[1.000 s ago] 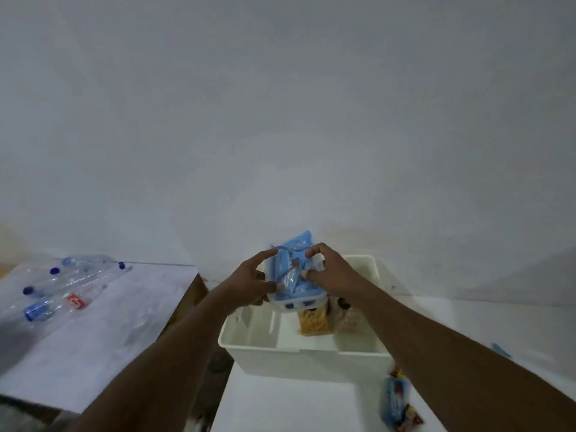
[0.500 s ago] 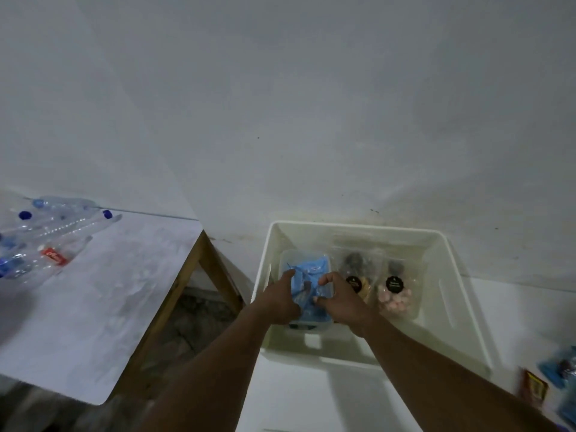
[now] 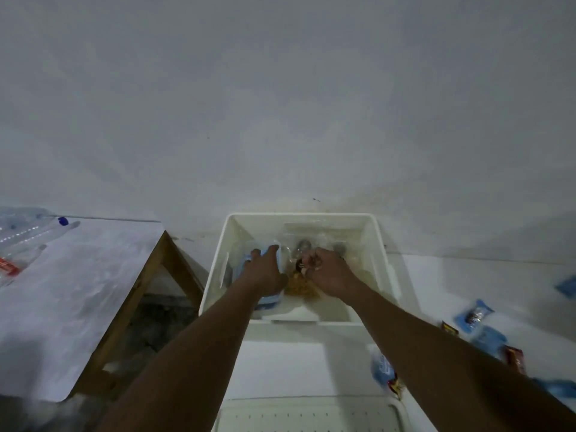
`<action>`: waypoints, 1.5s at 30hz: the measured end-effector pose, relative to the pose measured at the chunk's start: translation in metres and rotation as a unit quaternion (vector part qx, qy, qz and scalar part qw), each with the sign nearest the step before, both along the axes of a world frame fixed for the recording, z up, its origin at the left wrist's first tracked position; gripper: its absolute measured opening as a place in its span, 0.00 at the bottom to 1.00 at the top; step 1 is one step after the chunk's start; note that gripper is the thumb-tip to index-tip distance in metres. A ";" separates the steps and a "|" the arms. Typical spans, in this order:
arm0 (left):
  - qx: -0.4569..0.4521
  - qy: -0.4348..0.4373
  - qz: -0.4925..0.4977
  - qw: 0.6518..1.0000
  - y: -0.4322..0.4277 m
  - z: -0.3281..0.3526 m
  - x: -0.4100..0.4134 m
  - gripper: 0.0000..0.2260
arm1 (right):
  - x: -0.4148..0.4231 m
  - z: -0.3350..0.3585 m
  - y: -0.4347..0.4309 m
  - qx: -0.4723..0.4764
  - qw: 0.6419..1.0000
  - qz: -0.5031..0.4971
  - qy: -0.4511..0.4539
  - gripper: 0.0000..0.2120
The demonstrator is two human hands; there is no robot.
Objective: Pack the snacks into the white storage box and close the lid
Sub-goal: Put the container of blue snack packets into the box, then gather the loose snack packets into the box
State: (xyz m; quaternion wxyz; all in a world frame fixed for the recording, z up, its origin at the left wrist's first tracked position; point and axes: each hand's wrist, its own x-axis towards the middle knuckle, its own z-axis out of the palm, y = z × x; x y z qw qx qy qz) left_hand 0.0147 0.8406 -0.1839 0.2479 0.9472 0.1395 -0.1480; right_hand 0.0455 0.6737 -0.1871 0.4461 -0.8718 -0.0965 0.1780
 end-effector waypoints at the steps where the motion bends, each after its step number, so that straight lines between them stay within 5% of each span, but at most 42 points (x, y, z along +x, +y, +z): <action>1: -0.004 -0.025 -0.015 1.000 -0.017 0.006 0.000 0.32 | -0.004 0.007 -0.020 0.004 1.000 -0.017 -0.021 0.07; 6: -0.058 -0.169 -0.090 0.980 -0.122 0.020 -0.006 0.25 | -0.020 0.014 -0.136 0.012 0.984 -0.137 -0.111 0.07; 11: -0.076 -0.274 -0.174 0.943 -0.231 0.017 -0.031 0.18 | -0.043 -0.012 -0.264 -0.054 0.977 -0.178 -0.108 0.06; 24: 0.049 -0.090 -0.290 0.952 -0.396 -0.168 -0.081 0.34 | -0.120 -0.174 -0.469 -0.372 0.927 -0.054 -0.010 0.49; 36: 0.155 -0.087 -0.237 0.955 -0.437 -0.181 -0.083 0.21 | -0.114 -0.194 -0.482 -0.279 0.933 -0.092 -0.209 0.16; 40: 0.110 -0.079 -0.207 0.969 -0.442 -0.177 -0.082 0.21 | -0.115 -0.189 -0.478 -0.263 0.938 -0.084 -0.208 0.17; 45: 0.048 -0.074 -0.187 0.978 -0.435 -0.171 -0.085 0.22 | -0.128 -0.183 -0.462 -0.339 0.924 -0.040 -0.171 0.33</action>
